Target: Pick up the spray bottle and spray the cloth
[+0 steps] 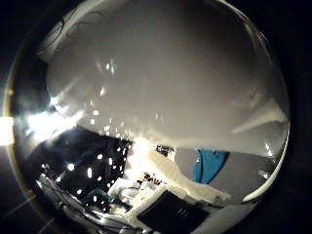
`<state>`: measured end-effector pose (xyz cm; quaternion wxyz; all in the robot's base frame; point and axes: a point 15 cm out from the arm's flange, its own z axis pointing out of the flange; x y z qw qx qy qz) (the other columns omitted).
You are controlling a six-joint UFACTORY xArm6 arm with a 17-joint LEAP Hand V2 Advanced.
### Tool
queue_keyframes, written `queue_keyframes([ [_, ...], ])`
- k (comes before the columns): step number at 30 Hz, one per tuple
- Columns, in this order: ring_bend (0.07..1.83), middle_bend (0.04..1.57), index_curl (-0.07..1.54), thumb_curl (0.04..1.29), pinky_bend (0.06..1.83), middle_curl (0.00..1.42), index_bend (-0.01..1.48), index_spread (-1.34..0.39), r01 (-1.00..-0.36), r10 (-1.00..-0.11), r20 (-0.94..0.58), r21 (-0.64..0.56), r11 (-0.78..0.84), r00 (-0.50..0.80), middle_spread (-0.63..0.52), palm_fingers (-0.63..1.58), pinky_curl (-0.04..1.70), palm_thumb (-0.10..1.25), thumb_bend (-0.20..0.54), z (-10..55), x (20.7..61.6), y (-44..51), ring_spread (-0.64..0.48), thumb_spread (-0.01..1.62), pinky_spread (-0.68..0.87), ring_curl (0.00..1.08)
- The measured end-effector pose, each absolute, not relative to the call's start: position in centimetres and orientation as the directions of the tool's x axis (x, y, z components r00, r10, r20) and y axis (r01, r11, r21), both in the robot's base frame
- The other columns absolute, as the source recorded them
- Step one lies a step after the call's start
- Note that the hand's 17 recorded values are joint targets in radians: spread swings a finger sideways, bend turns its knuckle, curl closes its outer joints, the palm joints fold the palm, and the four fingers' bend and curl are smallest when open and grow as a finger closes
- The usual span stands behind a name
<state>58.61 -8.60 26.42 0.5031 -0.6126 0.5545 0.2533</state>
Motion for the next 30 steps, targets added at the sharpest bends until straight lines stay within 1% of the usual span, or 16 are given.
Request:
queue_keyframes([
  [2, 0.58, 0.33, 0.29, 0.28, 0.53, 0.35, 0.17, -0.24, -0.935, -0.418, -0.871, -0.335, 0.119, 0.26, 0.02, 0.45, 0.23, 0.42, -0.025, 26.5, 58.5, -8.4, 0.01, 0.98, 0.34, 0.25],
  [3, 0.6, 0.35, 0.29, 0.28, 0.53, 0.36, 0.17, -0.24, -0.935, -0.416, -0.871, -0.335, 0.118, 0.26, 0.0, 0.48, 0.22, 0.43, -0.022, 26.5, 58.5, -8.4, -0.01, 0.98, 0.31, 0.25],
  [4, 0.66, 0.38, 0.3, 0.28, 0.52, 0.37, 0.18, -0.25, -0.935, -0.413, -0.872, -0.335, 0.118, 0.261, -0.01, 0.55, 0.21, 0.44, -0.022, 26.6, 58.5, -8.4, -0.04, 0.99, 0.26, 0.26],
  [5, 0.67, 0.39, 0.3, 0.28, 0.51, 0.37, 0.18, -0.25, -0.935, -0.408, -0.874, -0.335, 0.119, 0.262, -0.02, 0.57, 0.2, 0.45, -0.021, 26.7, 58.5, -8.3, -0.05, 0.99, 0.24, 0.26],
  [8, 0.85, 0.53, 0.34, 0.29, 0.46, 0.43, 0.22, -0.29, -0.936, -0.397, -0.879, -0.333, 0.116, 0.263, -0.08, 0.84, 0.14, 0.49, -0.019, 26.9, 58.2, -8.4, -0.12, 1.01, 0.1, 0.31],
  [10, 0.89, 0.58, 0.36, 0.29, 0.49, 0.45, 0.23, -0.31, -0.938, -0.387, -0.883, -0.329, 0.111, 0.265, -0.1, 0.94, 0.12, 0.51, -0.015, 27.1, 57.9, -8.2, -0.14, 1.02, 0.01, 0.33],
  [12, 0.91, 0.62, 0.39, 0.29, 0.58, 0.47, 0.26, -0.33, -0.938, -0.382, -0.885, -0.329, 0.109, 0.266, -0.12, 1.1, 0.12, 0.55, -0.012, 27.2, 57.9, -8.1, -0.15, 1.04, -0.12, 0.35],
  [14, 0.94, 0.66, 0.43, 0.29, 0.67, 0.5, 0.3, -0.34, -0.938, -0.381, -0.886, -0.329, 0.111, 0.265, -0.13, 1.15, 0.14, 0.58, -0.013, 27.1, 57.8, -8.2, -0.16, 1.06, -0.22, 0.37],
  [16, 0.98, 0.74, 0.49, 0.29, 0.81, 0.53, 0.4, -0.34, -0.937, -0.382, -0.886, -0.329, 0.115, 0.264, -0.13, 1.25, 0.18, 0.61, -0.015, 27.2, 57.8, -8.4, -0.17, 1.08, -0.32, 0.4],
  [17, 1.0, 0.77, 0.51, 0.29, 0.85, 0.55, 0.45, -0.34, -0.937, -0.383, -0.886, -0.329, 0.117, 0.263, -0.13, 1.27, 0.2, 0.61, -0.019, 27.2, 57.8, -8.5, -0.17, 1.08, -0.35, 0.41],
  [20, 1.06, 0.9, 0.59, 0.29, 0.97, 0.59, 0.58, -0.31, -0.938, -0.378, -0.888, -0.326, 0.116, 0.262, -0.11, 1.29, 0.26, 0.62, -0.019, 27.2, 57.6, -8.6, -0.16, 1.1, -0.39, 0.45],
  [22, 1.14, 0.98, 0.63, 0.29, 1.03, 0.6, 0.66, -0.29, -0.938, -0.371, -0.89, -0.327, 0.117, 0.264, -0.1, 1.29, 0.3, 0.63, -0.017, 27.4, 57.5, -8.6, -0.15, 1.11, -0.38, 0.48],
  [23, 1.16, 0.98, 0.65, 0.29, 1.04, 0.6, 0.7, -0.28, -0.938, -0.366, -0.892, -0.328, 0.117, 0.266, -0.09, 1.32, 0.31, 0.63, -0.017, 27.6, 57.5, -8.5, -0.15, 1.11, -0.38, 0.49],
  [26, 1.21, 1.05, 0.69, 0.3, 1.11, 0.61, 0.83, -0.24, -0.935, -0.357, -0.893, -0.335, 0.115, 0.276, -0.08, 1.31, 0.37, 0.66, -0.014, 28.2, 57.4, -8.3, -0.14, 1.13, -0.35, 0.5],
  [30, 1.27, 1.12, 0.7, 0.32, 1.16, 0.61, 0.94, -0.21, -0.932, -0.358, -0.889, -0.345, 0.115, 0.284, -0.09, 1.3, 0.43, 0.73, -0.008, 29.1, 57.1, -8.7, -0.14, 1.15, -0.32, 0.52],
])
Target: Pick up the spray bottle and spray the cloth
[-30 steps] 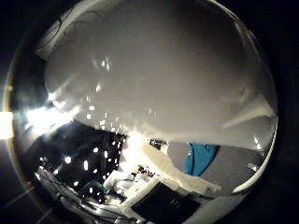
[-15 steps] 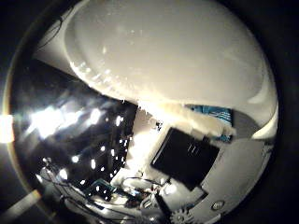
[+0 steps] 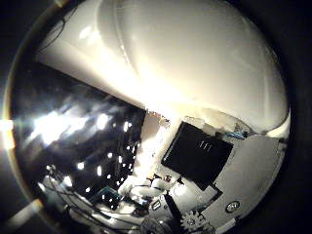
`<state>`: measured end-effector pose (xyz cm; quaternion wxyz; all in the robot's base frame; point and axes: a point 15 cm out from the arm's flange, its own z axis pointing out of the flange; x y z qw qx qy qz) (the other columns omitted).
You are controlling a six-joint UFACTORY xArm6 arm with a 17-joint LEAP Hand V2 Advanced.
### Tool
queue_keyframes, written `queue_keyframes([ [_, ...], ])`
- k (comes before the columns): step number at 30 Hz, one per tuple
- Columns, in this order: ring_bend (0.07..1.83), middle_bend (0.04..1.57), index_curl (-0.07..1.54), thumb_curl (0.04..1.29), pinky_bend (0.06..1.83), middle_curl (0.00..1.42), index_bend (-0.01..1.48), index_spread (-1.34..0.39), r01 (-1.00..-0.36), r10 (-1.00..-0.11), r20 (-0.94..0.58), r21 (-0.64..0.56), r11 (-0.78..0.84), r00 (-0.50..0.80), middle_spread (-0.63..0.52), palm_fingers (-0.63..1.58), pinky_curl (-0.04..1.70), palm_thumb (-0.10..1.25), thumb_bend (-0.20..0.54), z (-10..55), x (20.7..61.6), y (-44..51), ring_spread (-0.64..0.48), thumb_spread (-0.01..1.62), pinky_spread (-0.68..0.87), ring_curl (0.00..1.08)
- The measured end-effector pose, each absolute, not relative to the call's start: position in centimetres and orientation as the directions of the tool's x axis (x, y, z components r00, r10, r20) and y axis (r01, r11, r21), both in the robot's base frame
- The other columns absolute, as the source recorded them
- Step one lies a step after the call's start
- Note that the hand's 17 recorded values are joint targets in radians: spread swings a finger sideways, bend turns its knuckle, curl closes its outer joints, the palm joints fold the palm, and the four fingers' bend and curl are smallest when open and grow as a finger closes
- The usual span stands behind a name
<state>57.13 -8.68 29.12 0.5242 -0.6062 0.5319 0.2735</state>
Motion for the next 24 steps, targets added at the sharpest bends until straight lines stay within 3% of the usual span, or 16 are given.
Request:
queue_keyframes([
  [8, 1.34, 1.22, 0.69, 0.41, 1.23, 0.62, 1.05, -0.19, -0.947, -0.313, -0.91, -0.31, 0.082, 0.271, -0.08, 1.26, 0.52, 0.87, -0.007, 30.8, 56.0, -7.2, -0.15, 1.15, -0.27, 0.54],
  [19, 1.38, 1.27, 0.67, 0.48, 1.24, 0.61, 1.12, -0.19, -0.985, -0.222, -0.961, -0.15, -0.085, 0.165, -0.09, 1.23, 0.61, 0.89, -0.009, 35.1, 51.7, -1.8, -0.16, 1.2, -0.25, 0.55],
  [24, 1.4, 1.29, 0.66, 0.49, 1.24, 0.61, 1.15, -0.19, -0.974, -0.283, -0.942, -0.134, -0.183, 0.183, -0.1, 1.22, 0.65, 0.9, -0.009, 37.2, 50.0, 0.0, -0.17, 1.22, -0.24, 0.56],
])
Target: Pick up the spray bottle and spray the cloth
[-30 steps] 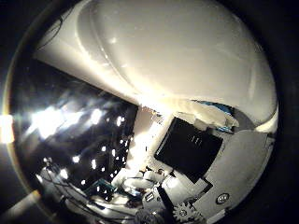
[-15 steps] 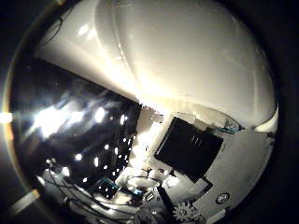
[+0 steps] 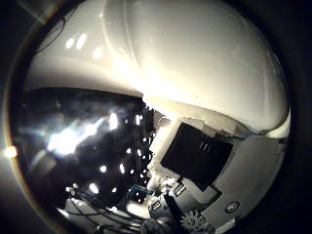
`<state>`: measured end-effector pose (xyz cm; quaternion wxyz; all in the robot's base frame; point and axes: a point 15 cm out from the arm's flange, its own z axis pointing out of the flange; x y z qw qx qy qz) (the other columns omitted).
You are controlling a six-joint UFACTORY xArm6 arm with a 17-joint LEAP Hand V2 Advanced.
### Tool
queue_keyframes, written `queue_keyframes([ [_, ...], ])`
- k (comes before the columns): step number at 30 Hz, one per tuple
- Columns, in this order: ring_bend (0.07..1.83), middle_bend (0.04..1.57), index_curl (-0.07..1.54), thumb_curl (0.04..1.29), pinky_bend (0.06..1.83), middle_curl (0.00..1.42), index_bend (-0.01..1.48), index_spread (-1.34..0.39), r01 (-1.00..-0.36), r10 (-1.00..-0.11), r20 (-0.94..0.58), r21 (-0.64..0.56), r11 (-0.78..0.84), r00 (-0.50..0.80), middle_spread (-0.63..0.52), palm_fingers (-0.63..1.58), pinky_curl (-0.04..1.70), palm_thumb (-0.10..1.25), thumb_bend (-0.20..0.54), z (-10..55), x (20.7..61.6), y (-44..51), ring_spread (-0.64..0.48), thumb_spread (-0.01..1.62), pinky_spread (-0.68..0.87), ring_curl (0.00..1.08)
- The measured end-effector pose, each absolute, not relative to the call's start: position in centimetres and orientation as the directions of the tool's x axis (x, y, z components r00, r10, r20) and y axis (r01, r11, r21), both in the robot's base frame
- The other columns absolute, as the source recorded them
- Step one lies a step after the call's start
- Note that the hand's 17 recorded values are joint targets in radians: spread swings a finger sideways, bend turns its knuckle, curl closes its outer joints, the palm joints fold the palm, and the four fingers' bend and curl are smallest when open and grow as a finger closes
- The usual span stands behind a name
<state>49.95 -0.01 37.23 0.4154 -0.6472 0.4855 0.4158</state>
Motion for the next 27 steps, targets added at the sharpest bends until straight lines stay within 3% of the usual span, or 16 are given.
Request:
queue_keyframes([
  [16, 1.41, 1.31, 0.65, 0.52, 1.22, 0.6, 1.18, -0.19, -0.898, -0.408, -0.897, 0.028, -0.439, 0.171, -0.11, 1.21, 0.74, 0.92, -0.01, 39.3, 44.1, 7.8, -0.17, 1.23, -0.24, 0.56],
  [27, 1.42, 1.33, 0.66, 0.6, 1.2, 0.6, 1.16, -0.19, -0.856, -0.464, -0.875, 0.133, -0.5, 0.135, -0.11, 1.2, 0.8, 0.98, -0.012, 40.1, 42.1, 13.1, -0.17, 1.14, -0.24, 0.57],
])
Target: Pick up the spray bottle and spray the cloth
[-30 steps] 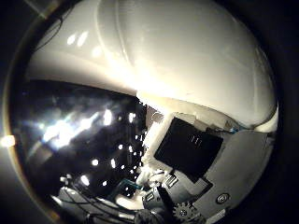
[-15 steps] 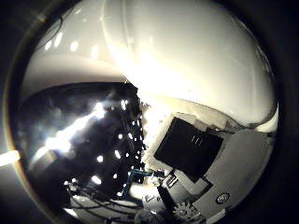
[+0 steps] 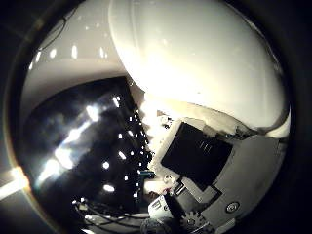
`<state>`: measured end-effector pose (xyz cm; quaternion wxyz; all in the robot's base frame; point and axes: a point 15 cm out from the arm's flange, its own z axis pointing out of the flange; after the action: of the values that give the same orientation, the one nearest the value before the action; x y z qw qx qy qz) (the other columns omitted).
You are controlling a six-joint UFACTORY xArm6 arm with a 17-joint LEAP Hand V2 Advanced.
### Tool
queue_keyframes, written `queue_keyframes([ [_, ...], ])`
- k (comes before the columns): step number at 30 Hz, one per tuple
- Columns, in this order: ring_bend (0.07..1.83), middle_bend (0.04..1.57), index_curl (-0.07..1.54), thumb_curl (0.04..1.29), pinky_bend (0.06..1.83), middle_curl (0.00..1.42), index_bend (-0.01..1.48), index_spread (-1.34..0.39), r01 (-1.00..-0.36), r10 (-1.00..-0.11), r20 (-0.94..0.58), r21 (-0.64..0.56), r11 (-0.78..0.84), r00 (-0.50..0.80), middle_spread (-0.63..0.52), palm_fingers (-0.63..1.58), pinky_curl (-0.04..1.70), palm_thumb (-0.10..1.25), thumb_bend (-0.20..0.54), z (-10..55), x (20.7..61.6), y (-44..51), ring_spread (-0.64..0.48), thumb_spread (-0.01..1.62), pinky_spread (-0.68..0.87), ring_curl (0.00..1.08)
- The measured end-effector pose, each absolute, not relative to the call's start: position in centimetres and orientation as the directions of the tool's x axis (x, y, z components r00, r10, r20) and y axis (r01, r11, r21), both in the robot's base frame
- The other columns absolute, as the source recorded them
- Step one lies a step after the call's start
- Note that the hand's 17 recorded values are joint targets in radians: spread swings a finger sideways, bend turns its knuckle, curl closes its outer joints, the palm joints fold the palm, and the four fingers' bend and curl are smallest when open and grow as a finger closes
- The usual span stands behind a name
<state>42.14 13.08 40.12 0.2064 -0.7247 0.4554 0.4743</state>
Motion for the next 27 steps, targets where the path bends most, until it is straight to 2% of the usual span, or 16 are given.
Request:
queue_keyframes([
  [9, 1.42, 1.33, 0.67, 0.64, 1.17, 0.6, 1.16, -0.2, -0.817, -0.551, -0.825, 0.232, -0.528, 0.122, -0.11, 1.2, 0.83, 0.96, -0.012, 38.0, 41.1, 15.1, -0.17, 1.11, -0.24, 0.57],
  [17, 1.43, 1.33, 0.68, 0.66, 1.16, 0.6, 1.16, -0.2, -0.799, -0.584, -0.806, 0.289, -0.528, 0.094, -0.11, 1.2, 0.86, 0.96, -0.012, 37.4, 40.5, 16.2, -0.17, 1.11, -0.24, 0.57],
  [27, 1.43, 1.33, 0.69, 0.68, 1.14, 0.6, 1.15, -0.19, -0.771, -0.644, -0.763, 0.381, -0.511, 0.05, -0.11, 1.2, 0.88, 0.94, -0.014, 33.5, 40.9, 14.8, -0.17, 1.12, -0.25, 0.57],
])
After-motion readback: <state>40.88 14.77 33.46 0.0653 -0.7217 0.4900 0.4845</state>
